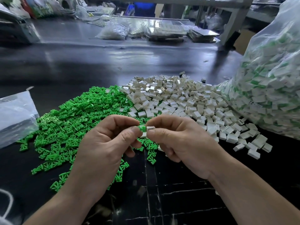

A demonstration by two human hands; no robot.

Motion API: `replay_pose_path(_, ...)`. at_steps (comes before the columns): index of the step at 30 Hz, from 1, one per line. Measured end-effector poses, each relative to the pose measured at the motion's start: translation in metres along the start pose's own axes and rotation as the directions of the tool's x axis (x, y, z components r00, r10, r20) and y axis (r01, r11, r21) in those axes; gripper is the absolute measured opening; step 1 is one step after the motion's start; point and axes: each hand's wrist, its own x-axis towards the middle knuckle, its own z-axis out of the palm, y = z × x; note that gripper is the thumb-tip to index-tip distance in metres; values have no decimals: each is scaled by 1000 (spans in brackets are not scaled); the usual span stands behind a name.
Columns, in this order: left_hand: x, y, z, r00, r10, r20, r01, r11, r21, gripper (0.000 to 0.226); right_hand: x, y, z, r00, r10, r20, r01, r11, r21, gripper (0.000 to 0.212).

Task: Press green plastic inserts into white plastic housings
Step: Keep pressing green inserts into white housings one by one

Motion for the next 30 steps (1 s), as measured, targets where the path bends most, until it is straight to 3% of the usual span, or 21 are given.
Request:
replay_pose_path(6, -1, 0, 2, 1000, -8, -6, 8, 1000, -20, 20, 2, 0, 4, 997, 68, -44, -50, 941, 335, 3)
replay_pose_path(15, 2, -6, -3, 1000, -4, -26, 4, 1000, 1, 18, -1, 2, 4, 997, -13, -79, 15, 999, 32, 5)
replay_pose_path(24, -1, -4, -2, 996, 77, -40, -72, 990, 122, 12, -1, 2, 4, 998, 58, 8, -58, 995, 85, 8)
replay_pose_path(27, 1, -4, -4, 1000, 21, 12, -20, 998, -56, 21, -2, 0, 4, 999, 35, 14, -36, 996, 82, 7)
replay_pose_path(30, 3, -2, -6, 980, -86, 178, 138, 944, -301, 41, -4, -1, 6, 999, 7, 53, -13, 993, 117, 9)
